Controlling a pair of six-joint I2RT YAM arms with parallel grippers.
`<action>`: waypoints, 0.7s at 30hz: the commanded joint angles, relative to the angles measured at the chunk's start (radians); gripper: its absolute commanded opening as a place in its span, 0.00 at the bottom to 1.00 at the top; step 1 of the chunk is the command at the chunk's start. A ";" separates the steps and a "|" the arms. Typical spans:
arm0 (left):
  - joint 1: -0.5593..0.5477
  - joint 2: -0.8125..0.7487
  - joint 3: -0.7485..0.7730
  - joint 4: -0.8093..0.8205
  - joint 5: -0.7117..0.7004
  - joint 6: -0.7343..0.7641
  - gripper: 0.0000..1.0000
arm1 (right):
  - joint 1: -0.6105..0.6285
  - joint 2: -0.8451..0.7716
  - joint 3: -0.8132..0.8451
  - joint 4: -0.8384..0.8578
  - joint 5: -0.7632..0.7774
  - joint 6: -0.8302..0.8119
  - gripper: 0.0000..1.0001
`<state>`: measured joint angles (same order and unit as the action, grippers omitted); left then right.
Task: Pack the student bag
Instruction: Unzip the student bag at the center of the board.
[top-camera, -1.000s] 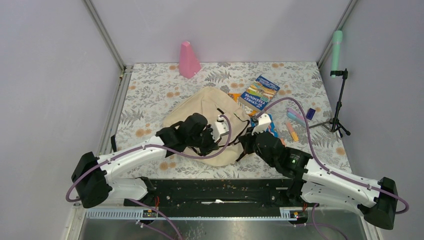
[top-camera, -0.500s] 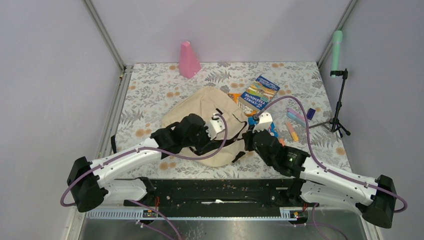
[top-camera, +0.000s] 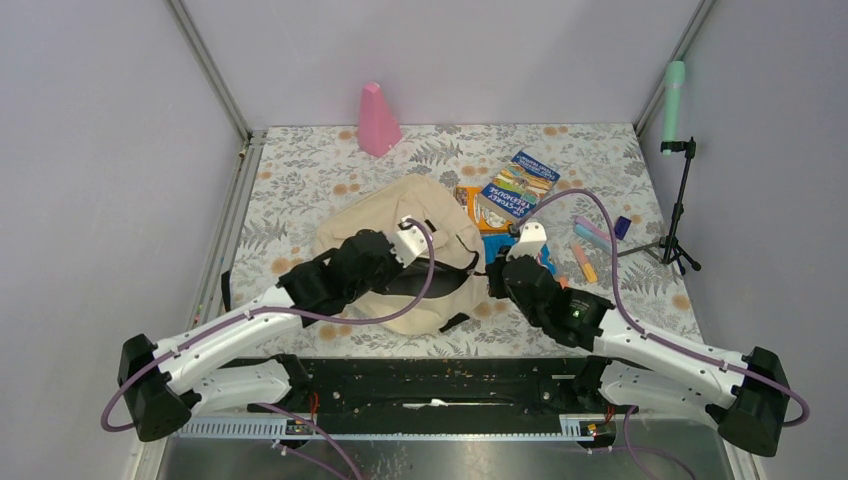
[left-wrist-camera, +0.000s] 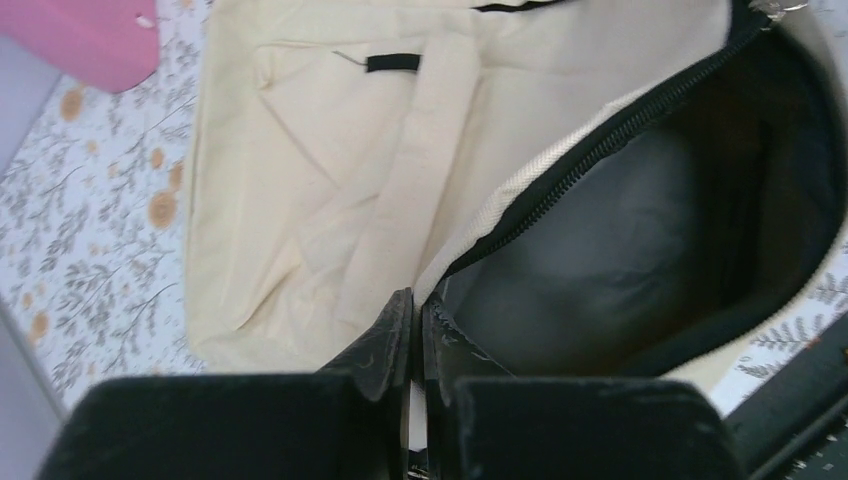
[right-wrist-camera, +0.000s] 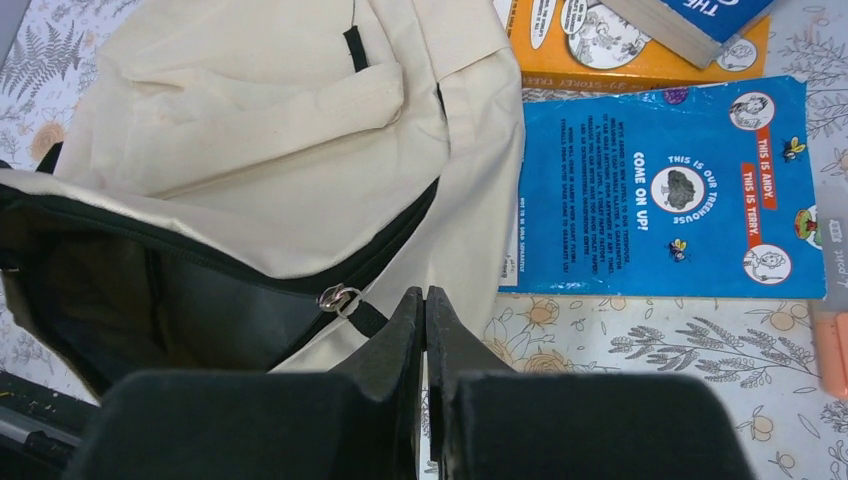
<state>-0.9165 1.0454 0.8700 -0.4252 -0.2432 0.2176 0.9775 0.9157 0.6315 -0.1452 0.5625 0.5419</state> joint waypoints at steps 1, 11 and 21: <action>0.008 -0.051 -0.014 -0.009 -0.211 0.033 0.00 | -0.014 0.015 0.026 -0.015 -0.010 0.004 0.00; 0.013 -0.097 -0.029 -0.019 -0.352 0.071 0.00 | -0.014 0.083 0.048 0.000 -0.079 -0.019 0.00; 0.013 -0.117 0.103 -0.079 -0.177 -0.015 0.15 | -0.013 0.109 0.058 0.109 -0.301 -0.067 0.00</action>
<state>-0.9108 0.9577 0.8536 -0.5060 -0.4549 0.2520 0.9718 1.0187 0.6498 -0.0952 0.3553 0.5144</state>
